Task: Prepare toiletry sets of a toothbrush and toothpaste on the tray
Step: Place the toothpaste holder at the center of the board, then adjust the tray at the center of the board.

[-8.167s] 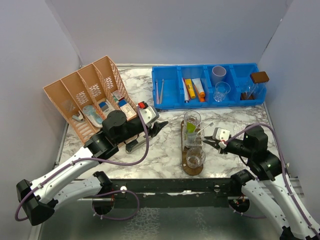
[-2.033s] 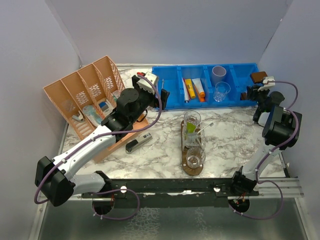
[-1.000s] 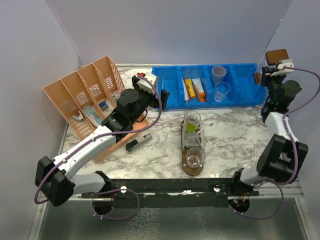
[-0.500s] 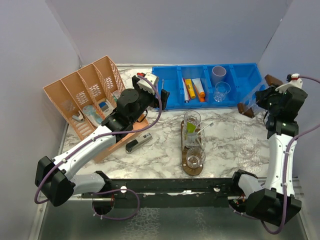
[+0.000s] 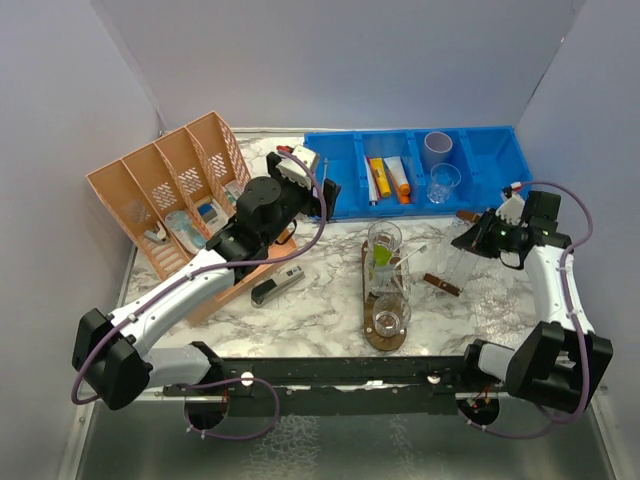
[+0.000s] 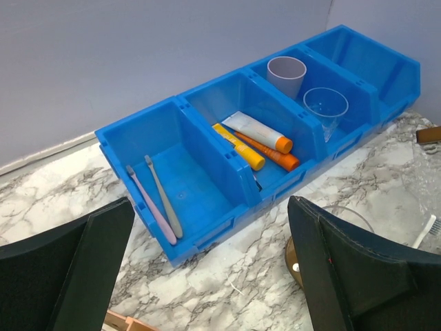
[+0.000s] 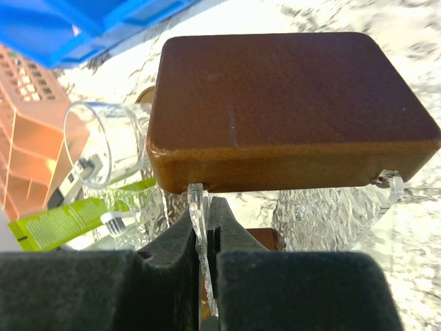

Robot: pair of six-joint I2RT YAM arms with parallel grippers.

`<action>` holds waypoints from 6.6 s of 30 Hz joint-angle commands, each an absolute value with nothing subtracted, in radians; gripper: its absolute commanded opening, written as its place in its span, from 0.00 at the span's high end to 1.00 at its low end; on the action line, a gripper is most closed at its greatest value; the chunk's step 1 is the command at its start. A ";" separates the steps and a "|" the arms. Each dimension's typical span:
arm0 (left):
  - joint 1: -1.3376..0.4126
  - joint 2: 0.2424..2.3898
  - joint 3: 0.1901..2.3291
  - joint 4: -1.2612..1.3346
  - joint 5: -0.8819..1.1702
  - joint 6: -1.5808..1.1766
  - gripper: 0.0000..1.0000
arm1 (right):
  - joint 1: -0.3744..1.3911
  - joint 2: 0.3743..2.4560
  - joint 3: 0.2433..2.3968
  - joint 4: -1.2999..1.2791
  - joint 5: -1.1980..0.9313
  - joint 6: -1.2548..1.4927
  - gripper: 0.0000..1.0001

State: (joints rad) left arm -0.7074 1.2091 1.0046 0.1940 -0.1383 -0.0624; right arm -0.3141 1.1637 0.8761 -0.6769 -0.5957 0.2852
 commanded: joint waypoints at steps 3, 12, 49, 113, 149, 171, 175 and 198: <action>-0.711 1.233 1.006 0.210 -0.103 -0.084 0.03 | -0.294 1.260 0.860 -0.670 -0.846 0.186 0.99; -0.712 1.253 1.007 0.211 -0.100 -0.087 0.03 | -0.240 1.385 0.857 -0.671 -0.890 0.152 0.98; -0.719 1.242 1.013 0.203 -0.081 -0.097 0.04 | -0.232 1.360 0.844 -0.690 -0.434 0.224 0.50; -0.739 1.243 1.018 0.195 -0.079 -0.097 0.05 | -0.384 1.388 0.772 -0.571 -0.761 0.213 0.52; -0.763 1.229 1.022 0.189 -0.107 -0.068 0.05 | -0.555 1.348 0.614 -0.286 -0.281 0.547 0.04; -0.763 1.246 1.023 0.189 -0.100 -0.068 0.05 | -0.553 1.398 0.612 -0.212 -0.468 0.592 0.05; -0.763 1.253 1.024 0.189 -0.093 -0.074 0.05 | -0.553 1.382 0.608 -0.218 -0.481 0.588 0.05; -0.763 1.252 1.024 0.189 -0.091 -0.078 0.05 | -0.551 1.387 0.621 -0.191 -0.519 0.652 0.04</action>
